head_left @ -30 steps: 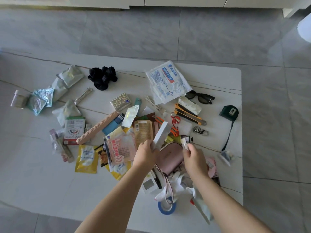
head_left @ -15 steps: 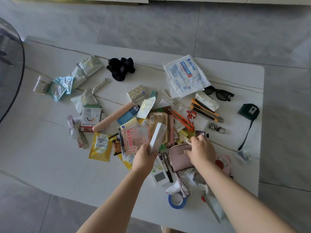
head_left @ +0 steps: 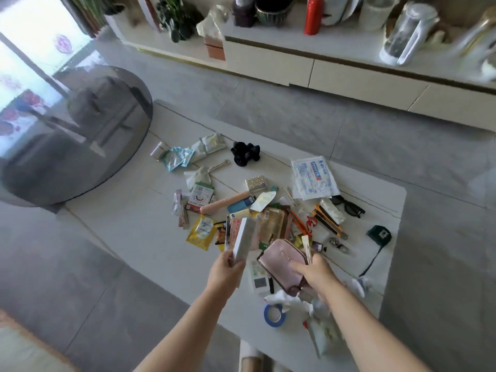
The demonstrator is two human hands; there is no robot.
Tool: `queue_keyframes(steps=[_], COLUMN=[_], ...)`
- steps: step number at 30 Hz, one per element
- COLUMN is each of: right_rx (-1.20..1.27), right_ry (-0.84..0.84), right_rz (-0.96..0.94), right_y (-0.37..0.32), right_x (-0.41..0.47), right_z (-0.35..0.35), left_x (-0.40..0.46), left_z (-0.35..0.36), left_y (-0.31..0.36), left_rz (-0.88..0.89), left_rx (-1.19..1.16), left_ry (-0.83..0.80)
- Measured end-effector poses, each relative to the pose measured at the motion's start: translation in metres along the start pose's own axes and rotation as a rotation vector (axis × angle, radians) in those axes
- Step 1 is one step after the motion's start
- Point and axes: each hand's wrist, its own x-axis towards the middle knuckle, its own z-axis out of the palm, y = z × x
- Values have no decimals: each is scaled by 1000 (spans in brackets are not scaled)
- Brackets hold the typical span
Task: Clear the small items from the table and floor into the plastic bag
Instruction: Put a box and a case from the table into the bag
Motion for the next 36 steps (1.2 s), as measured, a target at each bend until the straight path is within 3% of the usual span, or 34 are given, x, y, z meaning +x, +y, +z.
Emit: queue_keyframes(steps=[9,17,27,36], right_rx=[61,-34,-253,-400], right_ry=[-185,-518,-804,-992], right_rz=[-99,-269,-337,-386], right_y=[-69,-120,-129,-115], right_x=[-124,-218,-321,-404], right_z=[58,163,328,471], left_x=[-128,-215,-281,-348], left_z=[-112,-205,-312,-382], left_y=[-24,-80,-211,-327], left_rz=[-85,-116,-127,-185], left_rx=[-348,-684,-1156,-1267], left_ry=[194,350,664,889])
